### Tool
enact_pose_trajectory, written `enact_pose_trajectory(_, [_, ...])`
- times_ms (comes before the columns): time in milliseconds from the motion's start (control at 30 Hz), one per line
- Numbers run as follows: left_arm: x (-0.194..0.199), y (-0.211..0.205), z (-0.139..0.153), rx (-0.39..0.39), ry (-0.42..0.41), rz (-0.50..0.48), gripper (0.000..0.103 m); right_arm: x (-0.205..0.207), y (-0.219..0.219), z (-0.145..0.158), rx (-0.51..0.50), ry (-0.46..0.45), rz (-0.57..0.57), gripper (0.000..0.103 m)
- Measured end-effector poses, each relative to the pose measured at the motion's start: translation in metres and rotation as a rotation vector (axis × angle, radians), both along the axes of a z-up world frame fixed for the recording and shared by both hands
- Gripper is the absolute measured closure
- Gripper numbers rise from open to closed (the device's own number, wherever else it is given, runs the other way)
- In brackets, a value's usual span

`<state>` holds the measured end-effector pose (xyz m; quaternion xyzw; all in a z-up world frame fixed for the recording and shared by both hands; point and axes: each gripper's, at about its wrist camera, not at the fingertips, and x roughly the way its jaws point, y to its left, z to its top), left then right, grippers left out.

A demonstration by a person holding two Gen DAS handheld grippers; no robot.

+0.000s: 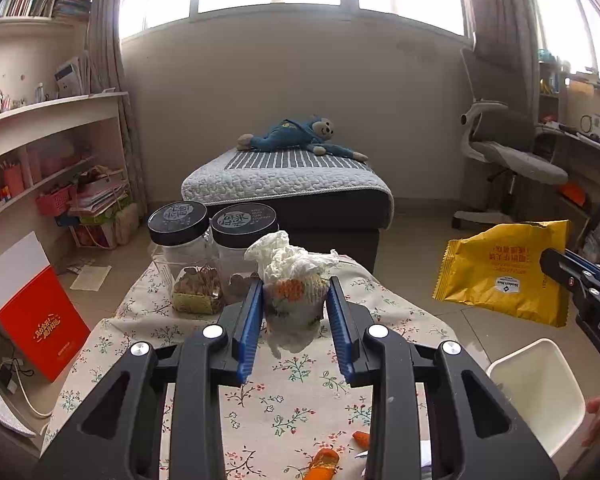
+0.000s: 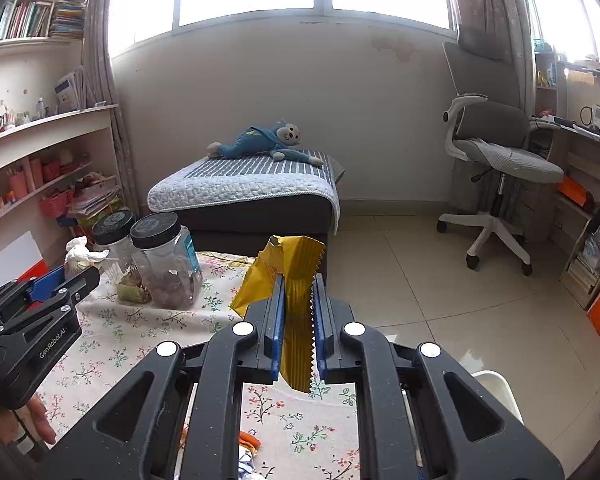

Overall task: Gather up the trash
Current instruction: 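Carry both items over the white bin and open the right tool to drop the packet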

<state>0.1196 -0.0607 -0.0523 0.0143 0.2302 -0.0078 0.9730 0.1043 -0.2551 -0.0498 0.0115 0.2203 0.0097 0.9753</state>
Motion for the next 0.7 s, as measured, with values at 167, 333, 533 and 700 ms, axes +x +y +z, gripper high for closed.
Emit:
enact_pose_trajectory(167, [-0.003, -0.015, 0.001, 0.001, -0.004, -0.028, 0.07, -0.007, -0.023, 0.001, 0.005, 0.0, -0.041, 0.091])
enact_pose_trajectory(333, [-0.009, -0.036, 0.003, 0.015, -0.016, -0.061, 0.07, -0.013, -0.046, 0.002, 0.013, -0.004, -0.079, 0.091])
enact_pose_trajectory(533, [-0.014, -0.059, 0.004, 0.027, -0.022, -0.094, 0.07, -0.022, -0.072, 0.0, 0.017, -0.001, -0.129, 0.091])
enact_pose_trajectory(700, [-0.019, -0.08, 0.005, 0.037, -0.029, -0.13, 0.07, -0.029, -0.098, -0.004, 0.024, 0.01, -0.182, 0.091])
